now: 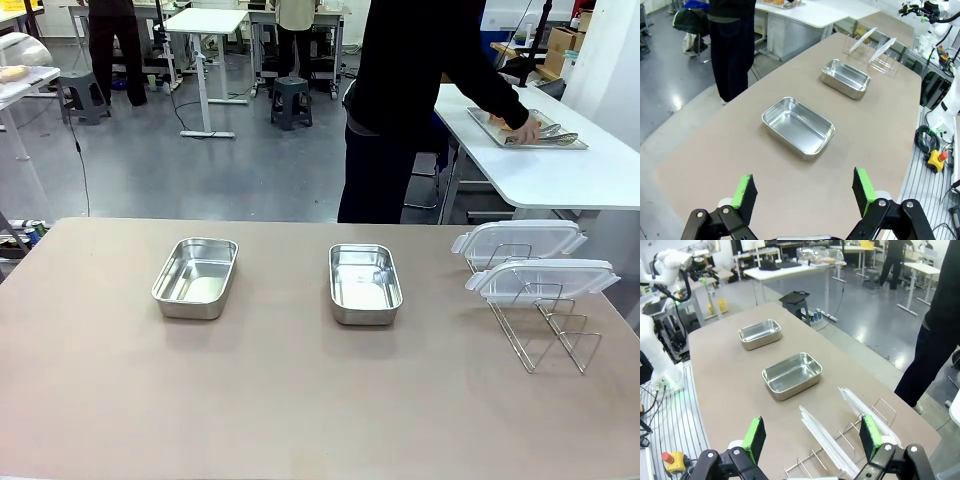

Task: Place the bread in airtight containers.
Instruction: Lift both Airtight Container.

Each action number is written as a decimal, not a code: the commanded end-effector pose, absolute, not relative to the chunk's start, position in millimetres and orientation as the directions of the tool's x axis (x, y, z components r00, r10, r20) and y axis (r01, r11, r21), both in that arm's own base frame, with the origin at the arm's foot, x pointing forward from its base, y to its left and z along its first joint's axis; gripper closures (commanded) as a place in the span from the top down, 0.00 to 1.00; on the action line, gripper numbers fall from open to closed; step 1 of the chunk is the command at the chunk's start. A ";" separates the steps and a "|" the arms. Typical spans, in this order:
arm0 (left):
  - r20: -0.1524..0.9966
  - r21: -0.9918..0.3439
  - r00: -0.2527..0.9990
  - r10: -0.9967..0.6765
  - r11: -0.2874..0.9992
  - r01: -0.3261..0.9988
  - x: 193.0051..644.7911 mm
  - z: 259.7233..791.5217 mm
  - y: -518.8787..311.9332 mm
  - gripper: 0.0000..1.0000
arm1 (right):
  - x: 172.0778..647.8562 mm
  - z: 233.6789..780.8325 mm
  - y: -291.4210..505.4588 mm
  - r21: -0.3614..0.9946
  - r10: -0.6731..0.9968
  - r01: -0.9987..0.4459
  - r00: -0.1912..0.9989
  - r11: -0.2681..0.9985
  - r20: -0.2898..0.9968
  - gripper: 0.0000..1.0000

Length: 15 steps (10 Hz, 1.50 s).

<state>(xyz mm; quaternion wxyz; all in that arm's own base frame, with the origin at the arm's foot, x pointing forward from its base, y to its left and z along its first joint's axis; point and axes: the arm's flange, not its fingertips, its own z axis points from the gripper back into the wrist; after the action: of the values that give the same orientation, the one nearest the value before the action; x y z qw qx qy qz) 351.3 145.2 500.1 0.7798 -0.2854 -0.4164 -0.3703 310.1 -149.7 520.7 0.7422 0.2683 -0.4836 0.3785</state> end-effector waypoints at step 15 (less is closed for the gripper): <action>0.876 -0.122 0.349 -0.332 0.549 0.827 353.1 500.0 146.7 1.00 | 311.7 522.4 -151.3 0.007 0.307 -0.828 0.216 0.561 0.927 1.00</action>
<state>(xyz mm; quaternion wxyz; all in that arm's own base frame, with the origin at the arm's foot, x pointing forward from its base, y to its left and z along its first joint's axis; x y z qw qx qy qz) 351.5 145.6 501.0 0.7795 -0.2850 -0.4168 -0.3707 308.1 -150.6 521.9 0.7451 0.2653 -0.4792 0.3806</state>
